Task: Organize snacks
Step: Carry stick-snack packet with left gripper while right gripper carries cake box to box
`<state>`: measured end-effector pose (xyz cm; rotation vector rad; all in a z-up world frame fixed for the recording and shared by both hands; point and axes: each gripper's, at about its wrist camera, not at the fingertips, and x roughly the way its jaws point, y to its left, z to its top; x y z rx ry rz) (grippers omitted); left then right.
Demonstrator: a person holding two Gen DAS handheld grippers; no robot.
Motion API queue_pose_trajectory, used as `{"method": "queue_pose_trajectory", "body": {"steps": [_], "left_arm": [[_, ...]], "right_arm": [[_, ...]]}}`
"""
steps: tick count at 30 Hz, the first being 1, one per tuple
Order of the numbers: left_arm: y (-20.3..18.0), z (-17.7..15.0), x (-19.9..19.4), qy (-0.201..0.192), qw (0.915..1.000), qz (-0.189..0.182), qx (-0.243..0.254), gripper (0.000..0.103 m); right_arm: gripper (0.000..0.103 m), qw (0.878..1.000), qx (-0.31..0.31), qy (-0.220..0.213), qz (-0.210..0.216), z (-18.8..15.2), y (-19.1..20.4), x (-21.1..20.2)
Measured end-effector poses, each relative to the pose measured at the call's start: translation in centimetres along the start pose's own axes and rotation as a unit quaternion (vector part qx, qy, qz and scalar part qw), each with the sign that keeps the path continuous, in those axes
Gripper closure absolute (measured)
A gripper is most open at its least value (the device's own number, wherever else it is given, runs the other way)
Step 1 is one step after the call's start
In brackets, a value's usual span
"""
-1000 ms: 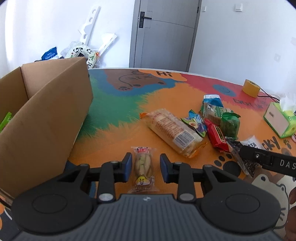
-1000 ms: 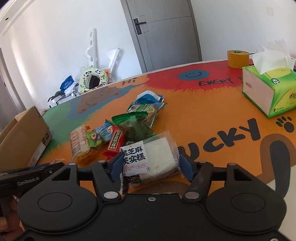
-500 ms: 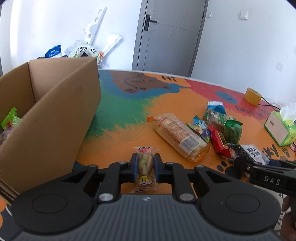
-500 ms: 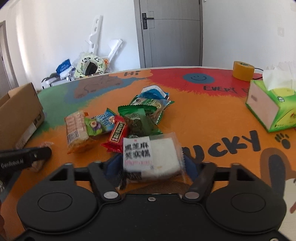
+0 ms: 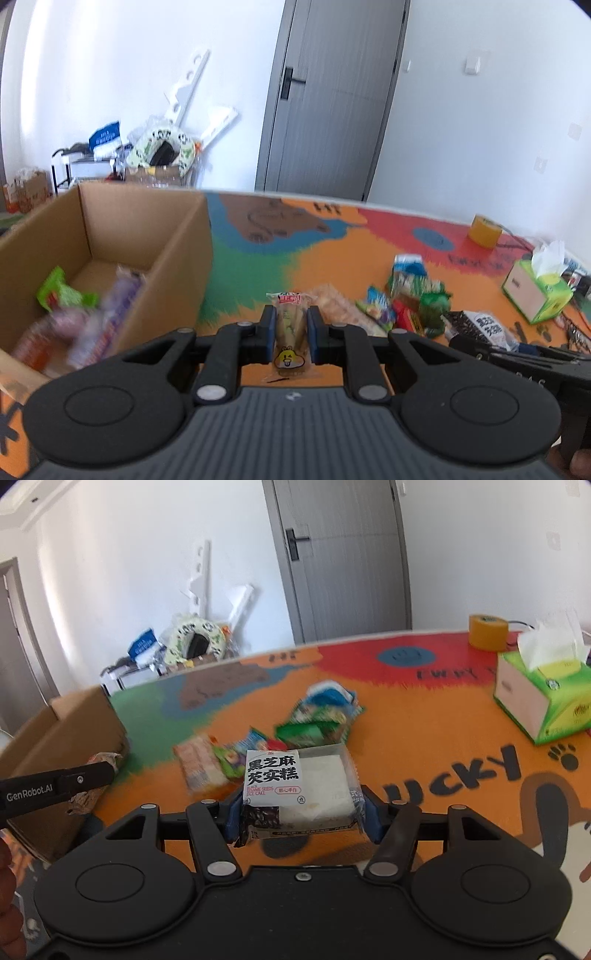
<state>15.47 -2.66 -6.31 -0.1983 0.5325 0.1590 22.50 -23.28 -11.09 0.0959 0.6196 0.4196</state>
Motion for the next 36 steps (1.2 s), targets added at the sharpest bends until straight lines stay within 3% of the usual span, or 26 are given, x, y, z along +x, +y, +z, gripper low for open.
{"method": "queue_pose_trajectory", "body": {"steps": [14,36], "left_arm": [[4.3,3.7,-3.6,-0.050,0.9981,0.033,-0.014,0.087],[12.3,4.0,-3.0,-0.044,0.9950,0.060,-0.067,0.087]], "right_arm": [[0.043,0.998,-0.011,-0.038,0.053,2.1,4.8,-0.9],[0.043,0.994,-0.053,-0.040,0.089,3.1,12.8,0.6]]}}
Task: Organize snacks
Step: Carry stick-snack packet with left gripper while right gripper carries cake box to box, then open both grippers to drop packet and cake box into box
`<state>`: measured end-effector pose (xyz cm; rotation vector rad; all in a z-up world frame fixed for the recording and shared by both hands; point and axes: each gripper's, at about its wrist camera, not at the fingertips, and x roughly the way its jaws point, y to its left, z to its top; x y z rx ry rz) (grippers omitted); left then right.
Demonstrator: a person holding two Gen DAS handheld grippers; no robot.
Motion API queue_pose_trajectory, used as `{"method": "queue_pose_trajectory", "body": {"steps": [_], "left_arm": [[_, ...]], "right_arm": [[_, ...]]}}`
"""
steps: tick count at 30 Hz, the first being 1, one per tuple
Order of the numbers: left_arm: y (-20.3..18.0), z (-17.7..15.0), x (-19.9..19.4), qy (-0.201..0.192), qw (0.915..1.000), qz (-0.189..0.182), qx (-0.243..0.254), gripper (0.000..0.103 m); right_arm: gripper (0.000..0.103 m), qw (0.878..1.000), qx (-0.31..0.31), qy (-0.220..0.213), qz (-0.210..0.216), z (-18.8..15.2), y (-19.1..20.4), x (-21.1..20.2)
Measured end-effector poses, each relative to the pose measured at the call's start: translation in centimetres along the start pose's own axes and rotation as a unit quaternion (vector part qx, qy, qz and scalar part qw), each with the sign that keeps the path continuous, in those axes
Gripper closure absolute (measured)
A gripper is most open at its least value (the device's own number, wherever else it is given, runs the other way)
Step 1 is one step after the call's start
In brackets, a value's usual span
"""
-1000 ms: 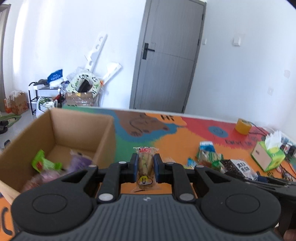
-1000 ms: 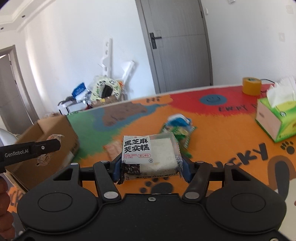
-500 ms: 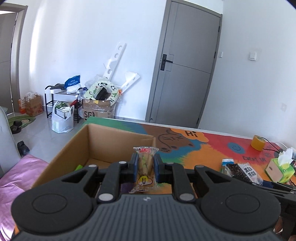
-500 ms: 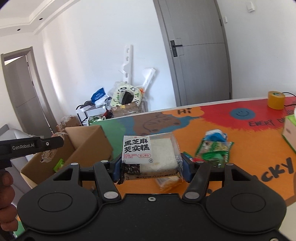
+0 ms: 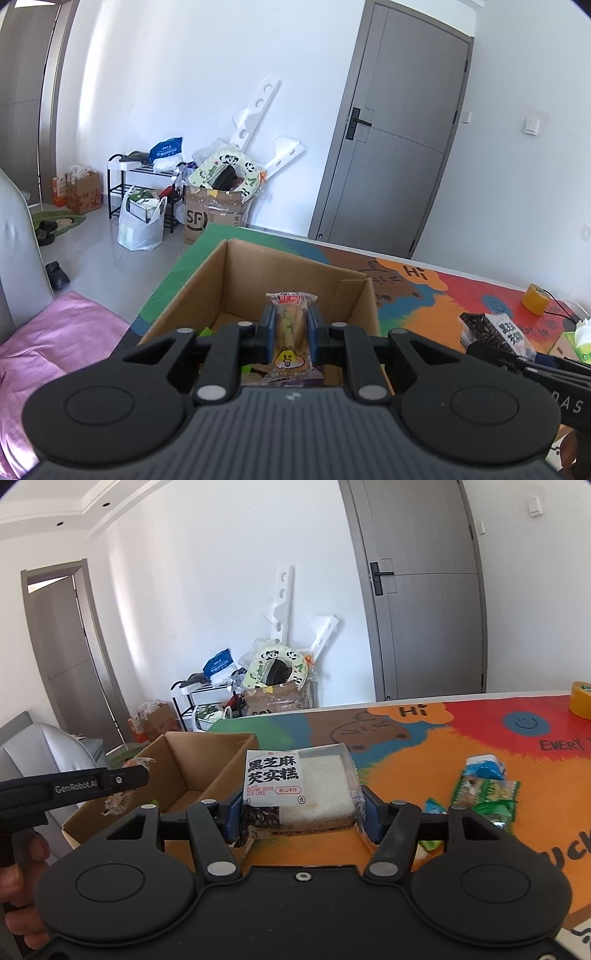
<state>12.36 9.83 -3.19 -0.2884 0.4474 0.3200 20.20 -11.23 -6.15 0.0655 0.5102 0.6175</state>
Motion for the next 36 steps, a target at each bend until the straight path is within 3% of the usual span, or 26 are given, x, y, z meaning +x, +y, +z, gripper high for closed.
{"method": "queue_pose_trajectory", "body": {"steps": [10,27,32,34,36], "left_arm": [[1.8,0.6,0.7,0.022,0.9995,0.002,-0.021,0.082],[5.6,1.3,-0.8,0.018,0.9989,0.024,-0.036,0.073],[6.8,1.7,-1.7,0.010,0.9987,0.035,-0.036,0.059],[7.2,1.9,-2.0,0.006,0.9985,0.041,-0.034,0.055],[7.4,2.0,-2.2,0.005,0.9984,0.045,-0.034,0.052]], "right_arm": [[0.043,1.000,-0.012,-0.001,0.008,1.0,2.7,1.0],[0.043,0.999,-0.025,0.012,0.038,1.9,6.8,4.0],[0.043,0.998,-0.033,0.011,0.056,2.1,8.5,5.0],[0.041,0.997,-0.038,0.006,0.069,2.1,9.3,5.1],[0.028,0.995,-0.044,-0.001,0.089,2.2,9.8,5.0]]}}
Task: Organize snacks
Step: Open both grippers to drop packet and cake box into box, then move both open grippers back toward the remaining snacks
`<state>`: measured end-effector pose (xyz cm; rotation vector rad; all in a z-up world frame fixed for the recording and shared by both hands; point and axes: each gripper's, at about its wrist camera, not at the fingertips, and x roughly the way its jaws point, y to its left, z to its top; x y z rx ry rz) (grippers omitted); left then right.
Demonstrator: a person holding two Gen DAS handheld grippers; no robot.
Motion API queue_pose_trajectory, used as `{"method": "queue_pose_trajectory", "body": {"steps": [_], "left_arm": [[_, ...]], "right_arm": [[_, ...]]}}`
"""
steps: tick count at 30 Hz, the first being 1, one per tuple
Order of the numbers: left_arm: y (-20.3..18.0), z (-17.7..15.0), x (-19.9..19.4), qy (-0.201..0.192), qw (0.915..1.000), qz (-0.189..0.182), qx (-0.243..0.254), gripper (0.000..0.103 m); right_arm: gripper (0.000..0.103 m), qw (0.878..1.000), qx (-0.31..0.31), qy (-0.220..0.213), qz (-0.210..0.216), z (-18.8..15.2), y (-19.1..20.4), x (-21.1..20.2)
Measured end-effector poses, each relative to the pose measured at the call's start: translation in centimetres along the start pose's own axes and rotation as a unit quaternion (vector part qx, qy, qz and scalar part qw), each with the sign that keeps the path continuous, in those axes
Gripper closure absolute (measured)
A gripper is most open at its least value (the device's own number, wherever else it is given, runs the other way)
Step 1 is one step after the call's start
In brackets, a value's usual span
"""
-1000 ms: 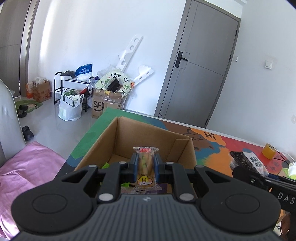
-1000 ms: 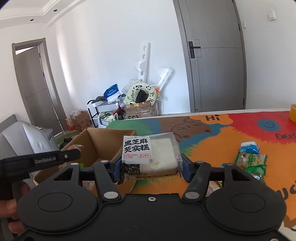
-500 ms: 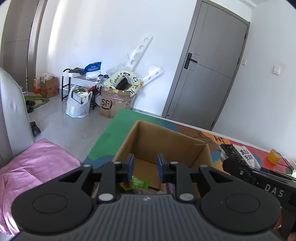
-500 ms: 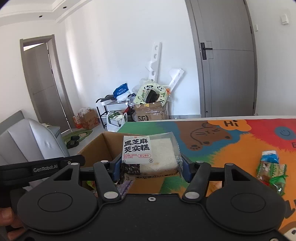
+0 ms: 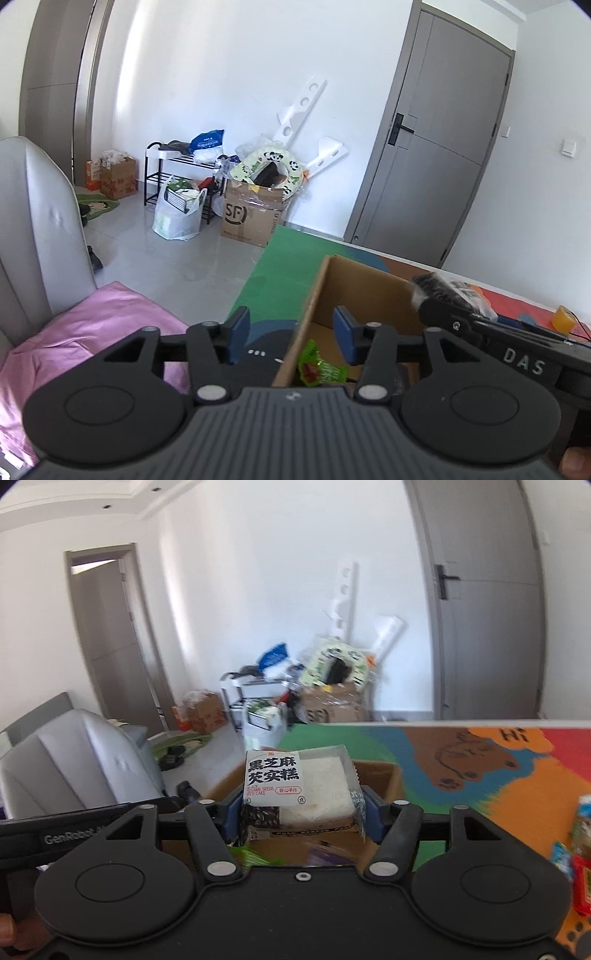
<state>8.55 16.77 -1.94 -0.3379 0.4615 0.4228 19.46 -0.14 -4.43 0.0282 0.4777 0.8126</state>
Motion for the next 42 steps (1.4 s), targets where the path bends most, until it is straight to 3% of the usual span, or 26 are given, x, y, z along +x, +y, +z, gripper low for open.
{"method": "queue_pose_trajectory", "body": {"steps": [5,8,20,28,42], "left_arm": [[-0.7,-0.2,-0.2,-0.004,0.9999,0.002,0.010,0.028],[-1.3,-0.5,-0.1,-0.003,0.9999,-0.003,0.012,0.024],[-4.9,-1.6,-0.1,0.004,0.9992,-0.025,0.032,0.012],[-7.7,-2.5,-0.6,0.006,0.9981,-0.041,0.046,0.010],[-12.4,-3.7,-2.2,0.006,0.9939,-0.084,0.071,0.009]], "right_arm": [[0.023,1.000,0.001,-0.011,-0.018,-0.1,-0.4,-1.0],[0.022,0.999,0.015,-0.012,-0.031,-0.1,-1.5,-1.8],[0.011,0.995,0.056,-0.006,-0.082,-2.0,-5.9,-5.4],[0.001,0.991,0.086,-0.010,-0.099,-3.3,-8.9,-7.9],[0.000,0.985,0.110,-0.030,-0.131,-4.4,-12.6,-13.2]]}}
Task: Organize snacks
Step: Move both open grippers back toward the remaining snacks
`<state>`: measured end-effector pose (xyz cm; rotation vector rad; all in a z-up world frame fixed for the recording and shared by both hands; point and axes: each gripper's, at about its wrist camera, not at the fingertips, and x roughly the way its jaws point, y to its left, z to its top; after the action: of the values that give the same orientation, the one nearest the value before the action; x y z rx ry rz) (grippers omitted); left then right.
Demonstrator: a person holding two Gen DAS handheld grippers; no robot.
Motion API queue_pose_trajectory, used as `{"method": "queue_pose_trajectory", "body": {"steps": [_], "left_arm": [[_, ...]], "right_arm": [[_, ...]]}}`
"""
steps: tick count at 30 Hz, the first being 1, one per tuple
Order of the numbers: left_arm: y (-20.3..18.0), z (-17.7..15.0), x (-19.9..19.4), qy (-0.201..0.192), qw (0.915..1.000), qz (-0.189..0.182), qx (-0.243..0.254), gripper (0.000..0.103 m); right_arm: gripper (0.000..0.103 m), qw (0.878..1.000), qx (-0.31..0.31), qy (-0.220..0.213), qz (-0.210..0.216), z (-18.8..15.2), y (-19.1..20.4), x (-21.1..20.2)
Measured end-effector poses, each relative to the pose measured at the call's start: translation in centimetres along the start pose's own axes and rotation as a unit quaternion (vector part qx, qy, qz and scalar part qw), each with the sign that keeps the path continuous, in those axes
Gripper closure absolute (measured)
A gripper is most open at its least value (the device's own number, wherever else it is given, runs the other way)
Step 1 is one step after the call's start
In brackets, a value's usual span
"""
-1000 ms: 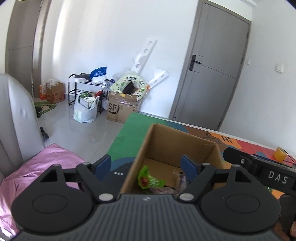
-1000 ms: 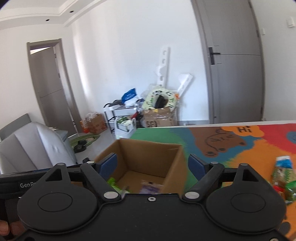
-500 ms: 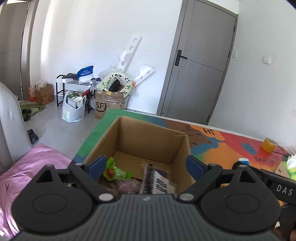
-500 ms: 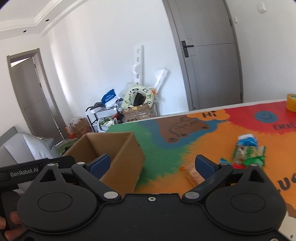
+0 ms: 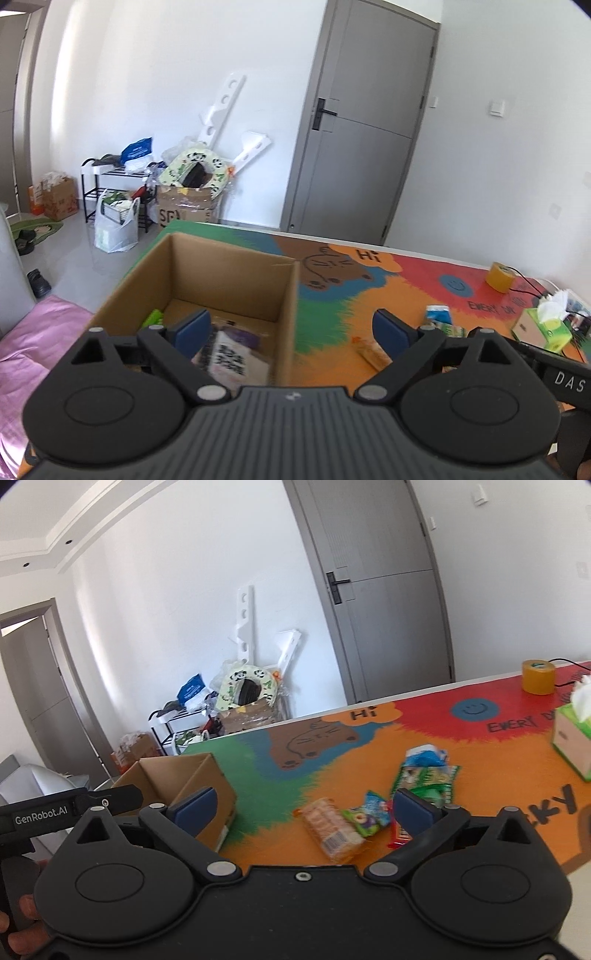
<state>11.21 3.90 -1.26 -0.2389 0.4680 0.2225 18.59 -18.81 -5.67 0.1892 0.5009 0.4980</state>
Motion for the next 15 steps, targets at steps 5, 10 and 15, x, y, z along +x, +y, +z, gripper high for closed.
{"method": "queue_pose_trajectory", "body": {"steps": [5,10,15], "left_arm": [[-2.0,-0.7,-0.4,0.003,0.9998,-0.015,0.011,0.009],[-3.8,-1.3,-0.7,0.006,0.9993,-0.031,0.020,0.009],[-5.2,-1.8,-0.7,0.009,0.9986,-0.045,0.027,0.009]], "right_arm": [[0.000,1.000,0.017,-0.003,0.000,0.0,-1.8,-1.4],[0.000,1.000,0.020,-0.008,-0.010,-0.1,-3.1,-2.8],[0.000,0.999,0.025,-0.010,-0.023,-0.3,-4.4,-3.7]]}}
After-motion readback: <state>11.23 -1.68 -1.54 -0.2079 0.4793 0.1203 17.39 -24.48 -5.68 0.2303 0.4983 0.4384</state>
